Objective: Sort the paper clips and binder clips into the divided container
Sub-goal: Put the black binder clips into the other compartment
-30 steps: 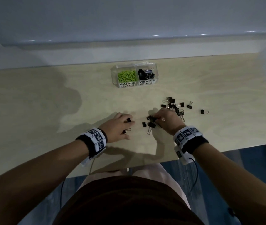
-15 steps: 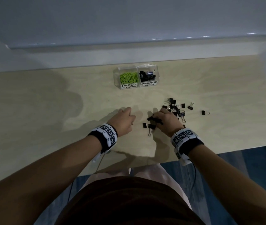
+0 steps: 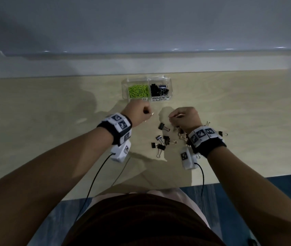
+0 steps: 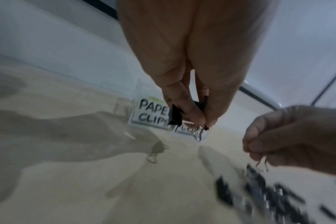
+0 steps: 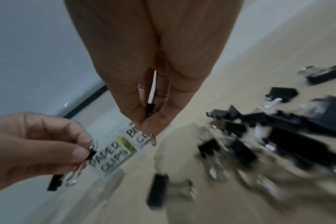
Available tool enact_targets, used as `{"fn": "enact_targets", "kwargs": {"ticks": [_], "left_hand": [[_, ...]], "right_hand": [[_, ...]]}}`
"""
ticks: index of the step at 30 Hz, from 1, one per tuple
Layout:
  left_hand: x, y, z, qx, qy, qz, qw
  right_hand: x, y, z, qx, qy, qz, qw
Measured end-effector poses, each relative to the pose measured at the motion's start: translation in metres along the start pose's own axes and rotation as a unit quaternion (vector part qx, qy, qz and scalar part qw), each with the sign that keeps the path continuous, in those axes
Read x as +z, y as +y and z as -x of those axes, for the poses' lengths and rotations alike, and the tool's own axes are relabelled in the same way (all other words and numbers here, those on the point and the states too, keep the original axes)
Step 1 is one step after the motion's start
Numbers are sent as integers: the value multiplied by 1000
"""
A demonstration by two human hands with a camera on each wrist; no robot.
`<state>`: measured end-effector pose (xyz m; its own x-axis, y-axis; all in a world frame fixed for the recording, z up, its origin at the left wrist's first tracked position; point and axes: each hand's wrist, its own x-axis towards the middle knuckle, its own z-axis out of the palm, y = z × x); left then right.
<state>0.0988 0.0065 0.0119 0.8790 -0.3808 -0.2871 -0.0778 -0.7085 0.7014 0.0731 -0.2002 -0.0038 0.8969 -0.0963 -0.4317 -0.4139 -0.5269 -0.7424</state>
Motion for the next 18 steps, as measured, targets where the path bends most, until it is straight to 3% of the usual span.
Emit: {"fn": "enact_targets", "kwargs": {"ticks": [3,7,12,16,18], "left_hand": [[-18,23,-35,-3,92,61,994],[-27,39,-79,-16,169,28,985],[-16,33,-92,-25,127,-50,990],[2,26,-52,55,130,-97,985],[21,19,-19,91,48,-126,987]], "right_hand": [[-13,-30,-21,-36,29,-38,998],[-17,-68,-58,-94,85,-39,991],[-9,-71,-79,-139,63,56,987],[-8,-38,-56,-258,90,118,955],[-2,-15,-40,-244,31,158,956]]}}
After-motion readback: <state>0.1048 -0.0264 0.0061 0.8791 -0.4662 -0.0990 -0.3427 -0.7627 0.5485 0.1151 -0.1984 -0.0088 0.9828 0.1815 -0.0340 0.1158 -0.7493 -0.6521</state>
